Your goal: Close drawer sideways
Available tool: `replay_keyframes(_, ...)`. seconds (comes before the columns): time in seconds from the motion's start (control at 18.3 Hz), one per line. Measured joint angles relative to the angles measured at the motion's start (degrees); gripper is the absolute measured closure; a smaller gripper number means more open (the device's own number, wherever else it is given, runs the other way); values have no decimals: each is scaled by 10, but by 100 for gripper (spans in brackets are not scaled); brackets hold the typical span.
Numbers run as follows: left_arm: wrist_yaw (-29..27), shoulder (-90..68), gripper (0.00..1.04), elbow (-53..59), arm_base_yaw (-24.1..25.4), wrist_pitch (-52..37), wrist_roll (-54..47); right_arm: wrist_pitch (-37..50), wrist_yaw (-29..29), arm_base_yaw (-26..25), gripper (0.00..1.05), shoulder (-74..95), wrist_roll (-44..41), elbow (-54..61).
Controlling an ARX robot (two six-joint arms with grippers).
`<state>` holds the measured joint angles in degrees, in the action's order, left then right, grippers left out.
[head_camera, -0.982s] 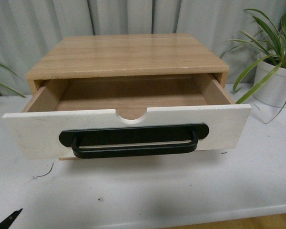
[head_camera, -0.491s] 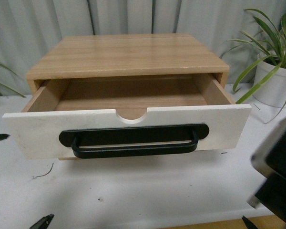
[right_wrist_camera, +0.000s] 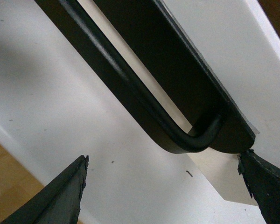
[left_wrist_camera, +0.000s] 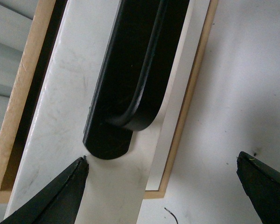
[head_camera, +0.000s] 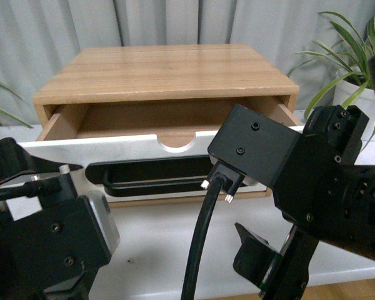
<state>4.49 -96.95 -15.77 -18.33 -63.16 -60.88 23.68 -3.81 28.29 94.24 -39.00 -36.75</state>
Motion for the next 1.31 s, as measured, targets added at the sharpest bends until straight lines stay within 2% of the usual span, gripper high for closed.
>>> replay_keyframes(0.05,-6,-47,7,-74,7,10,-7,6,16,-27,6,55,-31,-57)
replay_keyframes(0.38,-24,-113,7,-178,10,44,-17,1,29,-59,6,107,-59,-136)
replay_keyframes(0.82,-27,-135,7,-225,16,72,-41,-1,36,-69,6,134,-61,-170)
replay_keyframes(0.98,-35,-98,7,-198,16,76,-18,13,38,-65,6,83,-51,-117)
replay_keyframes(1.15,-43,29,7,-113,14,88,57,42,17,-65,6,-8,-11,-30)
replay_keyframes(1.2,-47,90,7,-75,11,112,94,48,2,-61,6,-56,16,12)
replay_keyframes(1.31,-57,242,7,4,11,217,189,41,-45,-46,6,-168,72,99)
